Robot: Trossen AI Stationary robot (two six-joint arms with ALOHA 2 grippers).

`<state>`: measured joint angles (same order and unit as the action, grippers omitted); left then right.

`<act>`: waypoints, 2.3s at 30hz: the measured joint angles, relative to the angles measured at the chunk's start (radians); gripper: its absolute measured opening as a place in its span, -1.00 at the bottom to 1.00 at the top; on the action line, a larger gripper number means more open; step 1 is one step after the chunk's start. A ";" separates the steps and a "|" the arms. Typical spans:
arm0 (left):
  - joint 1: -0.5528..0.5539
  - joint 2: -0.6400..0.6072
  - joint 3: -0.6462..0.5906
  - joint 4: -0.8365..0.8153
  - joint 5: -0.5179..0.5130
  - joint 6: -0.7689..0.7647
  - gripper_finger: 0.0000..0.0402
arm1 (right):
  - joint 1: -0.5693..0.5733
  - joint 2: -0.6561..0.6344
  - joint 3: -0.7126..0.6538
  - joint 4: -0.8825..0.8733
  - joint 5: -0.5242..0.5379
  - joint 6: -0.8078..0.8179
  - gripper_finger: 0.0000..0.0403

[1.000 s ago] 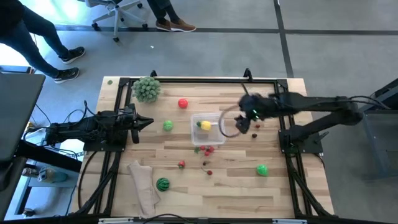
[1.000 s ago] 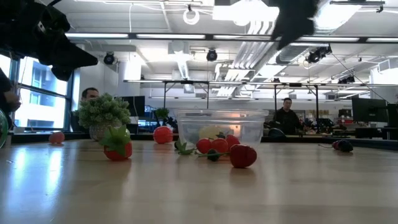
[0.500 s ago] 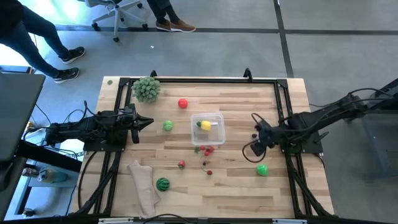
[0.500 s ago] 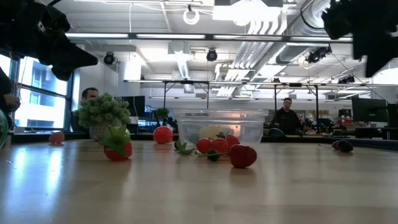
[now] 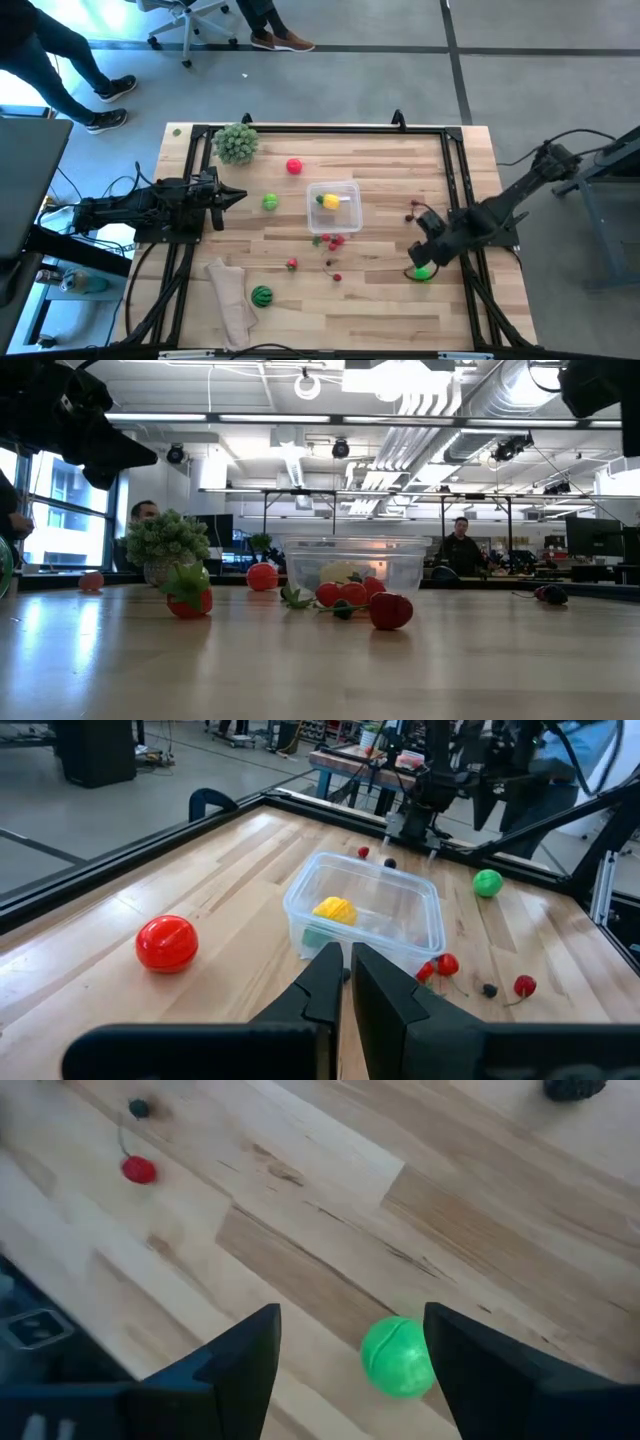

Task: Pick and placing Produce into tupperware
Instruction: Put the green pear into the transparent container

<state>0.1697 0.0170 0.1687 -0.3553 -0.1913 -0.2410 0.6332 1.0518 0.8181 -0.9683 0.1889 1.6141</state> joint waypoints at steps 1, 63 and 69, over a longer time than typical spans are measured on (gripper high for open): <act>0.000 0.000 0.000 0.000 0.000 0.000 -0.92 | 0.023 0.019 0.000 0.001 0.014 0.012 0.17; 0.000 0.000 0.000 -0.008 0.000 0.000 -0.92 | 0.128 0.522 0.000 0.104 -0.130 0.146 0.21; 0.000 0.000 0.000 -0.007 0.000 0.000 -0.92 | 0.112 0.522 0.000 0.104 -0.124 0.130 0.24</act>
<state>0.1696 0.0170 0.1686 -0.3628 -0.1915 -0.2409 0.7456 1.5742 0.8181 -0.8643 0.0652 1.7439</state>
